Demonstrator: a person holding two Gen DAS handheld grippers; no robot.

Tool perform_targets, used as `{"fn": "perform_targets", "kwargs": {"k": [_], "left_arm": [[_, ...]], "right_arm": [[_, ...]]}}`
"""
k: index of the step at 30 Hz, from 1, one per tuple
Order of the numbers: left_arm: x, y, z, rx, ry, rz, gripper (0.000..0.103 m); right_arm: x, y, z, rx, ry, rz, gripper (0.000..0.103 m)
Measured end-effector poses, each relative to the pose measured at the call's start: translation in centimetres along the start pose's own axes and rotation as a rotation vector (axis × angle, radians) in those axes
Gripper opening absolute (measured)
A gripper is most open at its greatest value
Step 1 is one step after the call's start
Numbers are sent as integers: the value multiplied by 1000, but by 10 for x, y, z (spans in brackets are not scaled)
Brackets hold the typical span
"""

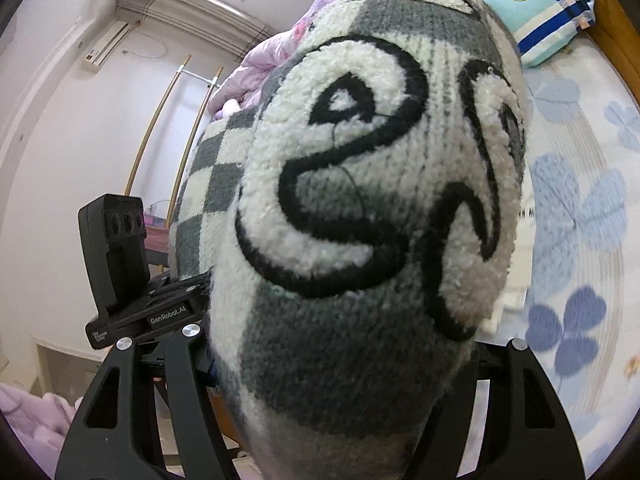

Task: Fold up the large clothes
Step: 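Carry the lifted cardigan with both grippers toward the striped pillow, then lower the cardigan onto the sheet beside the striped pillow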

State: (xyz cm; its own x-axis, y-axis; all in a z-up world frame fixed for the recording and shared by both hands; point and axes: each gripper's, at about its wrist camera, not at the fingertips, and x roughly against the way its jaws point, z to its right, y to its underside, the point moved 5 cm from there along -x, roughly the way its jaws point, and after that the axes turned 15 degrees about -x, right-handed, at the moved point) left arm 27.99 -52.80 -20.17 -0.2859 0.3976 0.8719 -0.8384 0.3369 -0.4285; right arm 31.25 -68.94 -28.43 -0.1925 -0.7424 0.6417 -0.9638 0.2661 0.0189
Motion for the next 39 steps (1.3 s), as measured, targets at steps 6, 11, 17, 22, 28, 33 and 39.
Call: {"fn": "perform_targets", "kwargs": {"k": [6, 11, 17, 22, 28, 33, 39], "left_arm": [[-51, -26, -20, 2, -1, -33, 51], [-105, -26, -49, 30, 3, -91, 51], [-162, -15, -74, 80, 20, -147, 51], [-199, -12, -84, 117, 52, -159, 53], [-224, 11, -103, 115, 19, -235, 71], [-199, 34, -109, 33, -55, -247, 79], [-133, 49, -146, 32, -320, -220, 79]], "right_arm": [[-2, -19, 15, -41, 17, -5, 65], [-16, -21, 33, -97, 26, -30, 65], [-56, -22, 61, -145, 76, -75, 64], [-72, -38, 81, -175, 153, -69, 65], [-85, -42, 121, -237, 407, -87, 83], [-68, -15, 105, -170, 565, -57, 92], [-10, 10, 91, -242, 698, 87, 93]]}}
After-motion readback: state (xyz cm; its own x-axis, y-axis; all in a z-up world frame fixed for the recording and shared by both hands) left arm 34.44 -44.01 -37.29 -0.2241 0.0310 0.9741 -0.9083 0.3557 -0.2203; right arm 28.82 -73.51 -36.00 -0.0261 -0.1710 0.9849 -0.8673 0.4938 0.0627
